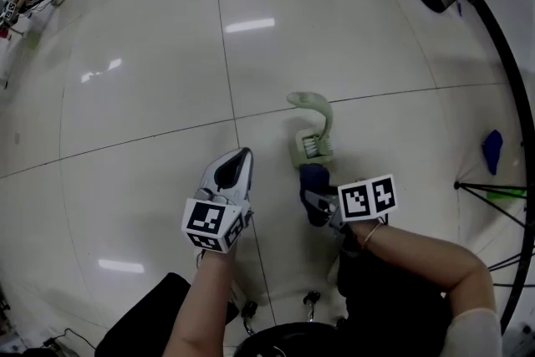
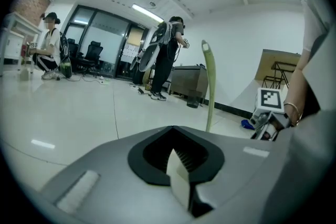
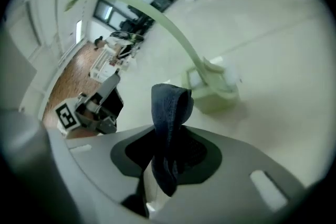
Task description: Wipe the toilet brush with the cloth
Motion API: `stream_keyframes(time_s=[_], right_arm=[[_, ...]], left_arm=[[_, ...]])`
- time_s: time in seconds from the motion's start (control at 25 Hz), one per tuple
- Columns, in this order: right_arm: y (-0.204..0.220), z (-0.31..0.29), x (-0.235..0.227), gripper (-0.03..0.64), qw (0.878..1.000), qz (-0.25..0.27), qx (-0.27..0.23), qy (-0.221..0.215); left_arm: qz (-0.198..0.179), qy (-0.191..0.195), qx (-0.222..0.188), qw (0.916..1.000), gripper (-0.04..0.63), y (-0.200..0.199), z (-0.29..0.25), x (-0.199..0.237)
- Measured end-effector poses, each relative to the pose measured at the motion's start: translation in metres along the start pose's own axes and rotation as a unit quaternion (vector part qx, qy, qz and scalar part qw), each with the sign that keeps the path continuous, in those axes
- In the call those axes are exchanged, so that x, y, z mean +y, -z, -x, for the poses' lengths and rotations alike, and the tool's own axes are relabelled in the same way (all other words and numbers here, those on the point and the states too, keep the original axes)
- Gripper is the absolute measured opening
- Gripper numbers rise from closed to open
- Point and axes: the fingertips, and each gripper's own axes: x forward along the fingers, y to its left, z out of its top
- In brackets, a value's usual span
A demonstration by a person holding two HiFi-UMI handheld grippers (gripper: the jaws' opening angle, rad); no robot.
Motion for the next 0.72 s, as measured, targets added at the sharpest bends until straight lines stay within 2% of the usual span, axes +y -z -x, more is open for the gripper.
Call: stream_keyframes(time_s=[0.08, 0.24, 0.32, 0.4, 0.48, 0.6, 0.72], right_arm=[[-0.025, 0.025, 0.025, 0.105, 0.995, 0.096, -0.031, 0.002], [-0.062, 0.081, 0.087, 0.105, 0.969, 0.230, -0.086, 0.000], [-0.078, 0.112, 0.124, 0.106, 0.948, 0.288, -0.134, -0.004], [-0.099, 0.143, 0.160, 0.106, 0.921, 0.339, -0.194, -0.002], [-0.122, 0.167, 0.185, 0.106, 0.902, 0.356, -0.243, 0.004], [-0.154, 0.187, 0.199, 0.106, 0.899, 0.328, -0.289, 0.007], [-0.176, 0.192, 0.200, 0.106, 0.895, 0.321, -0.308, 0.024]], left_arm=[[-0.018, 0.000, -0.020, 0.9996, 0.005, -0.032, -0.002, -0.002], [-0.054, -0.004, -0.057, 0.9969, 0.005, -0.102, 0.003, -0.016], [-0.077, -0.003, -0.073, 0.9944, 0.005, -0.139, 0.008, -0.026], [-0.113, 0.010, -0.088, 0.9897, 0.005, -0.178, 0.013, -0.037], [-0.139, 0.023, -0.100, 0.9850, 0.005, -0.211, 0.018, -0.043], [-0.178, 0.052, -0.076, 0.9797, 0.005, -0.234, 0.018, -0.052], [-0.215, 0.077, -0.051, 0.9721, 0.005, -0.246, 0.016, -0.065]])
